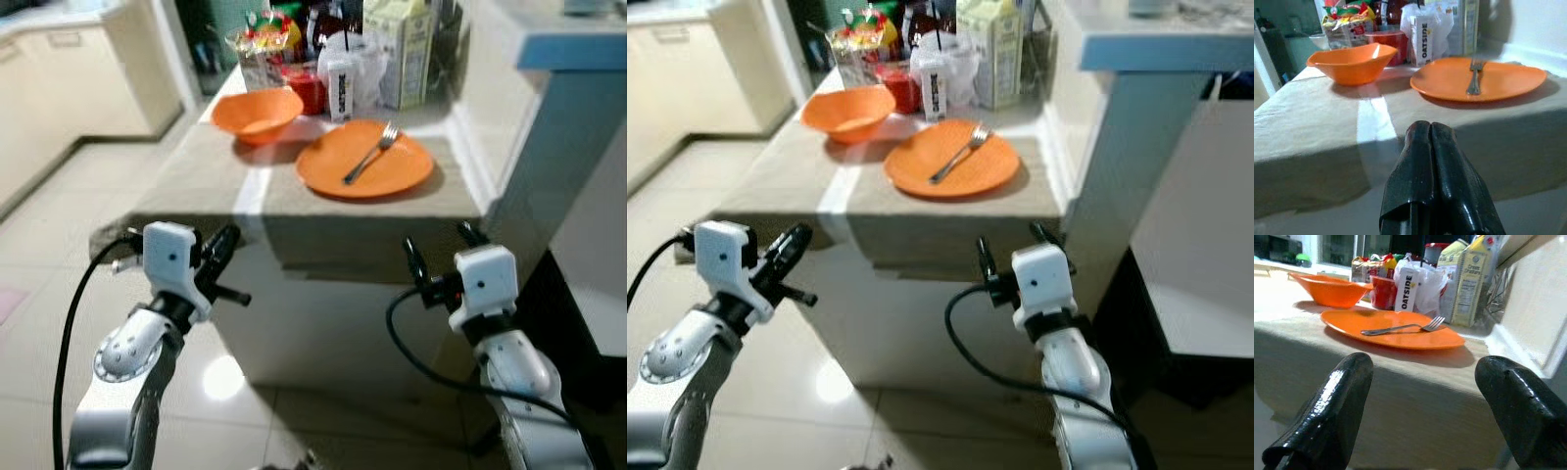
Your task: Setting the table
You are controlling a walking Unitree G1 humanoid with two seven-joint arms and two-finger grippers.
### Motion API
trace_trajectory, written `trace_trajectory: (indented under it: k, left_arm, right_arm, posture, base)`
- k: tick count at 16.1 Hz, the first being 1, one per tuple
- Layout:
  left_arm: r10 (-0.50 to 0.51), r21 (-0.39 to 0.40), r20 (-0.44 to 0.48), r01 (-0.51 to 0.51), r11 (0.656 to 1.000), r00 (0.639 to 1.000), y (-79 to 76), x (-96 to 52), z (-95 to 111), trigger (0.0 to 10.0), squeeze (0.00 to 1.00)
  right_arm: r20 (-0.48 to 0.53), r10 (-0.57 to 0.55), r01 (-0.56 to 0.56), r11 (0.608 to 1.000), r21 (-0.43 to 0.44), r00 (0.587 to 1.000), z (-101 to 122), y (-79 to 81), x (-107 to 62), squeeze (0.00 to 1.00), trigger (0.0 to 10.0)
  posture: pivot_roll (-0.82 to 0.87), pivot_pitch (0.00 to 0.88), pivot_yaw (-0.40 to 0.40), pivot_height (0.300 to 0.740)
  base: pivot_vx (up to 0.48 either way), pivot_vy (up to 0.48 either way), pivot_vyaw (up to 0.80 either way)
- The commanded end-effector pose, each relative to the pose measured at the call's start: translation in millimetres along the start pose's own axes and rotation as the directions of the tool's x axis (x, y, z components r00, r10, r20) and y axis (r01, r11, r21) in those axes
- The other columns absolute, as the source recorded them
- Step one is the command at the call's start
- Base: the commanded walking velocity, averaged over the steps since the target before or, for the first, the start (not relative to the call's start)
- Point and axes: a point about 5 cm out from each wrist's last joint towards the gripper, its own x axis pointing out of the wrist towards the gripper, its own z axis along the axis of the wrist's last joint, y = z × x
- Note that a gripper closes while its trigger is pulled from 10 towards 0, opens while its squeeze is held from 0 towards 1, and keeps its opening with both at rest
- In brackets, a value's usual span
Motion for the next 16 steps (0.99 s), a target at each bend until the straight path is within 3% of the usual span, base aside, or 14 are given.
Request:
trace_trajectory:
  k: [1, 3, 6, 13, 16]
  left_arm:
    - [0.033, 0.032, -0.028, -0.033, 0.999, 0.999, 4.8, 2.7, -0.9, 10.0, 0.00]
    - [0.061, 0.036, -0.039, -0.059, 0.998, 0.997, 6.2, 3.4, -1.0, 10.0, 0.00]
    - [0.058, 0.059, -0.018, -0.056, 0.997, 0.998, 4.9, 5.8, 1.9, 10.0, 0.00]
    - [0.077, 0.056, -0.007, -0.076, 0.995, 0.997, 8.3, 15.0, 5.5, 10.0, 0.00]
    - [0.113, 0.106, -0.002, -0.112, 0.988, 0.994, 17.8, 18.8, 6.5, 10.0, 0.00]
  right_arm:
    - [0.009, 0.025, -0.025, 1.000, 0.001, 1.000, -0.2, 5.2, 3.3, 0.00, 10.0]
    - [0.019, 0.041, -0.041, 0.999, -0.004, 0.999, 0.8, 6.5, 5.7, 0.00, 10.0]
    - [0.027, 0.053, -0.052, 0.998, -0.034, 0.998, 0.4, 10.6, 10.2, 0.00, 10.0]
    - [0.051, 0.090, -0.087, 0.995, -0.058, 0.995, 1.5, 15.1, 13.7, 0.00, 10.0]
    - [0.085, 0.116, -0.108, 0.990, -0.094, 0.990, 7.8, 12.6, 3.0, 0.00, 10.0]
  posture:
    - [-0.15, 0.000, 0.111, 0.722]
    - [-0.15, 0.000, 0.107, 0.717]
    - [-0.14, 0.000, 0.104, 0.717]
    - [-0.14, 0.000, 0.098, 0.717]
    - [-0.14, 0.000, 0.096, 0.712]
  base:
    - [0.000, 0.000, 0.00]
    - [0.000, 0.000, 0.00]
    - [0.441, 0.000, 0.00]
    - [0.429, 0.037, -0.50]
    - [0.000, 0.000, 0.00]
